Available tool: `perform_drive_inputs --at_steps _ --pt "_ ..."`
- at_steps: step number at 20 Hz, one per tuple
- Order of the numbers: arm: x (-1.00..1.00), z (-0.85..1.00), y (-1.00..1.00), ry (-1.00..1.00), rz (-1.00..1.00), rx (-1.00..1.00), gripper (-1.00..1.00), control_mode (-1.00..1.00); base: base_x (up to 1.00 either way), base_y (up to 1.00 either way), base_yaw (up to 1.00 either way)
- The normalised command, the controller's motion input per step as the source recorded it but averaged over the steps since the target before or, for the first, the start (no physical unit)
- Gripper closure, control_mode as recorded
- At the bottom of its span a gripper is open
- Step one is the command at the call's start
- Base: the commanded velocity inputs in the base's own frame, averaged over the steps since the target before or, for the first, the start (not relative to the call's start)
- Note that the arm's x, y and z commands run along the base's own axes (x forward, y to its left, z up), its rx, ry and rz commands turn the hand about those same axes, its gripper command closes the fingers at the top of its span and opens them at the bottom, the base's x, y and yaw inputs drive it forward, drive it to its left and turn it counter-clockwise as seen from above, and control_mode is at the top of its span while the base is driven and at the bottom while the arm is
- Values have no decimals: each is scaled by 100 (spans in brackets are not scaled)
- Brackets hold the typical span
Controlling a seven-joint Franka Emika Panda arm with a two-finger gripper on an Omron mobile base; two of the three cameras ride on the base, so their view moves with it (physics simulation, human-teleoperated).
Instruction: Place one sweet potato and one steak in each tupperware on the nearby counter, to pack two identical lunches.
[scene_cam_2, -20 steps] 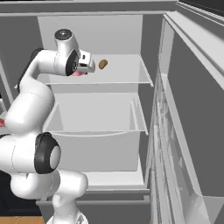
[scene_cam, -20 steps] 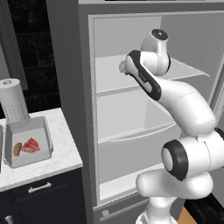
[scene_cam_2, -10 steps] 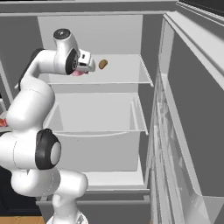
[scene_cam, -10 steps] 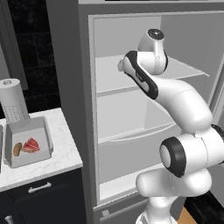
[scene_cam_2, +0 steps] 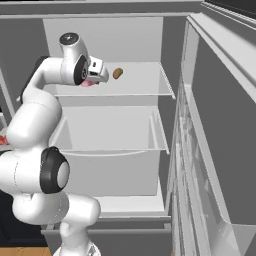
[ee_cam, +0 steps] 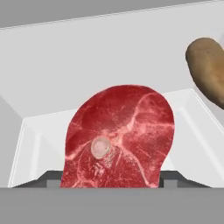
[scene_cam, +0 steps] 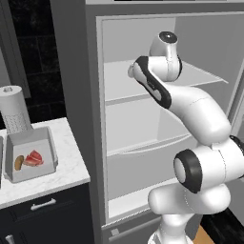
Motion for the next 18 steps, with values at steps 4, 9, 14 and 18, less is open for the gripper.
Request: perform_drive_inputs --at_steps 4,9,14,18 --pt "-19 0 0 -2 0 0 100 -100 0 0 0" --pt "-98 0 0 -22 1 0 100 -100 0 0 0" --pt "-100 0 0 -13 4 0 100 -100 0 0 0" --pt "-100 0 0 13 8 0 100 -100 0 0 0"
